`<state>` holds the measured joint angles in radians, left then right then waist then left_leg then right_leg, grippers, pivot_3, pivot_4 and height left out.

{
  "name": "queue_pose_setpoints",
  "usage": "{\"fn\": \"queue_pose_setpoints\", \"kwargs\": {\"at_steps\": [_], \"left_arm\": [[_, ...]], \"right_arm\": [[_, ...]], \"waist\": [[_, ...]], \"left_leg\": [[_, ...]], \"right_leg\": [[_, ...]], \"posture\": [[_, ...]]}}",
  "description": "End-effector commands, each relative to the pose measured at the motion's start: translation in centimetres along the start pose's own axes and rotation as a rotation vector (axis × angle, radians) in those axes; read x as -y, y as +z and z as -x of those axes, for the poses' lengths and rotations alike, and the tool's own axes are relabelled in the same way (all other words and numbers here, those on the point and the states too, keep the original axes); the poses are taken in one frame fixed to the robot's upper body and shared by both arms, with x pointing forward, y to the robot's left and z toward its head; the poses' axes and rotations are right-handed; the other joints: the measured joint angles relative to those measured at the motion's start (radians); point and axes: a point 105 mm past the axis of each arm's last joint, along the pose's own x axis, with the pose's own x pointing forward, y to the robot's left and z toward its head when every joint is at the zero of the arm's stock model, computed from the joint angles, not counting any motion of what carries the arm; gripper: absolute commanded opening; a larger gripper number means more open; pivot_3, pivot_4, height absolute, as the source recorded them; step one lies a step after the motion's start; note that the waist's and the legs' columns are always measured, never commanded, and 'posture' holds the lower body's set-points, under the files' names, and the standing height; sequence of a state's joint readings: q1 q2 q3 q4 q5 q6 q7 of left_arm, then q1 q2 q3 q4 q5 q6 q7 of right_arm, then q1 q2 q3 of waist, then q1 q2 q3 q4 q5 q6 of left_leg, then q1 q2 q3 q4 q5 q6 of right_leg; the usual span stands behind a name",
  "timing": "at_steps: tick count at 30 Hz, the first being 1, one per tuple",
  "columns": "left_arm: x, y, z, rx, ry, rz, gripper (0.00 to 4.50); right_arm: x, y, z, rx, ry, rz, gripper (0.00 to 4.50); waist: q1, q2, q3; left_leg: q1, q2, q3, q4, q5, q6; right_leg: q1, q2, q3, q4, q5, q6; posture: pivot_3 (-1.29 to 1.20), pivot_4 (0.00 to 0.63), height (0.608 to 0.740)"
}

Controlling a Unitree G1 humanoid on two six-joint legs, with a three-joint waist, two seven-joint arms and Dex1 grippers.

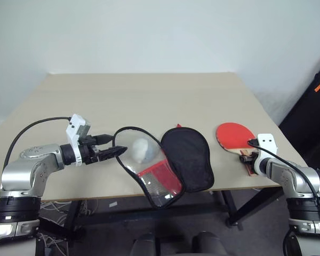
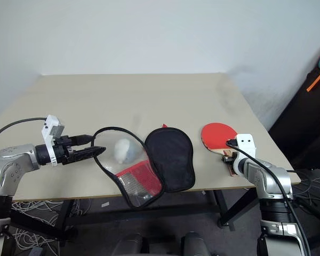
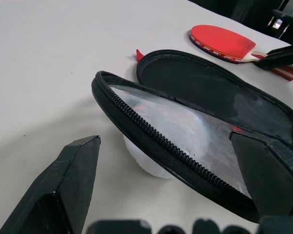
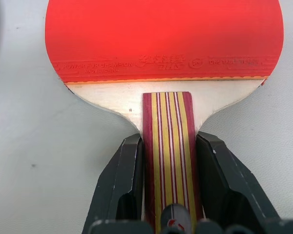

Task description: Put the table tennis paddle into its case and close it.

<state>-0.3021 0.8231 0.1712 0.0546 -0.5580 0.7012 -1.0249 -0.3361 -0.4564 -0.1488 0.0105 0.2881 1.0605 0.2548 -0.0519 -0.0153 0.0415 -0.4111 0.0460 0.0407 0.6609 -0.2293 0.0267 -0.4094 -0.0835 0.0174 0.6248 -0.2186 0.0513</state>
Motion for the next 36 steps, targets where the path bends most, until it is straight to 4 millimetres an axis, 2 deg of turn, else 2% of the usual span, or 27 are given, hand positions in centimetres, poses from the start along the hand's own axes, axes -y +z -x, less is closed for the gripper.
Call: {"fn": "queue_pose_setpoints", "kwargs": {"at_steps": [1, 4, 6, 10, 14, 17, 21, 28, 36], "left_arm": [[0.3, 1.3, 0.3, 0.031, 0.002, -0.039, 4.5], [0.3, 1.1, 0.4, 0.022, 0.003, -0.035, 4.5], [0.2, 1.1, 0.5, 0.021, 0.005, -0.035, 4.5], [0.2, 1.2, 0.5, 0.021, 0.006, -0.039, 4.5], [0.3, 1.3, 0.5, 0.025, 0.007, -0.041, 4.5], [0.4, 1.3, 0.6, 0.025, 0.009, -0.041, 4.5], [0.4, 1.2, 0.9, 0.022, 0.02, -0.038, 4.5], [0.4, 1.2, 1.0, 0.019, 0.027, -0.035, 4.5], [0.5, 1.0, 0.9, 0.018, 0.029, -0.033, 4.5]], "right_arm": [[-1.6, 3.3, 0.5, 0.132, 0.062, -0.002, 1.2], [-5.3, 6.6, 1.6, 0.25, 0.208, -0.004, 1.2], [-8.3, 7.6, 2.5, 0.278, 0.316, 0.018, 1.2], [-13.3, 7.4, 3.7, 0.256, 0.464, 0.051, 1.2], [-15.8, 5.7, 3.8, 0.205, 0.519, 0.058, 1.2], [-16.3, 4.4, 3.5, 0.17, 0.524, 0.058, 1.2], [-15.6, 2.6, 3.0, 0.118, 0.486, 0.06, 1.2], [-14.1, 1.2, 2.2, 0.057, 0.399, 0.079, 1.2], [-14.3, -0.1, 2.1, 0.003, 0.379, 0.085, 1.2]], "waist": [[-0.001, 0.0, 0.0], [-0.003, 0.002, 0.001], [-0.002, 0.005, 0.003], [0.004, 0.005, 0.003], [0.009, 0.003, 0.002], [0.008, 0.003, 0.002], [0.007, 0.003, 0.002], [0.007, 0.004, 0.002], [0.008, 0.003, 0.002]], "left_leg": [[0.0, 0.0, 0.0, 0.0, 0.0, 0.0], [0.0, 0.0, 0.001, -0.001, 0.0, 0.0], [-0.001, 0.0, 0.001, -0.001, 0.0, 0.0], [-0.001, 0.0, 0.0, -0.001, 0.0, 0.0], [-0.002, 0.0, -0.001, 0.0, 0.0, 0.0], [-0.002, -0.001, 0.0, 0.0, 0.0, -0.001], [-0.002, 0.0, 0.0, -0.001, -0.001, -0.003], [-0.002, 0.0, 0.0, -0.001, -0.001, -0.001], [-0.002, 0.0, 0.0, -0.001, -0.001, -0.002]], "right_leg": [[0.0, 0.0, 0.0, 0.0, 0.0, 0.0], [-0.002, 0.001, 0.001, 0.001, 0.001, 0.001], [-0.002, 0.001, 0.002, 0.001, 0.002, 0.002], [-0.002, 0.001, 0.001, 0.001, 0.002, 0.002], [-0.001, -0.001, -0.002, 0.0, 0.003, 0.0], [-0.001, -0.002, -0.002, 0.0, 0.004, -0.002], [-0.002, -0.001, -0.002, 0.0, 0.004, -0.002], [-0.002, -0.001, -0.001, 0.0, 0.004, -0.002], [-0.002, -0.001, -0.002, 0.0, 0.004, -0.002]], "posture": [[0.0, 0.0, 0.74], [0.0, 0.0, 0.74], [0.0, 0.0, 0.74], [0.0, 0.0, 0.74], [0.0, 0.0, 0.74], [0.0, 0.0, 0.74], [0.0, 0.0, 0.74], [0.0, 0.0, 0.74], [0.0, 0.0, 0.74]]}}
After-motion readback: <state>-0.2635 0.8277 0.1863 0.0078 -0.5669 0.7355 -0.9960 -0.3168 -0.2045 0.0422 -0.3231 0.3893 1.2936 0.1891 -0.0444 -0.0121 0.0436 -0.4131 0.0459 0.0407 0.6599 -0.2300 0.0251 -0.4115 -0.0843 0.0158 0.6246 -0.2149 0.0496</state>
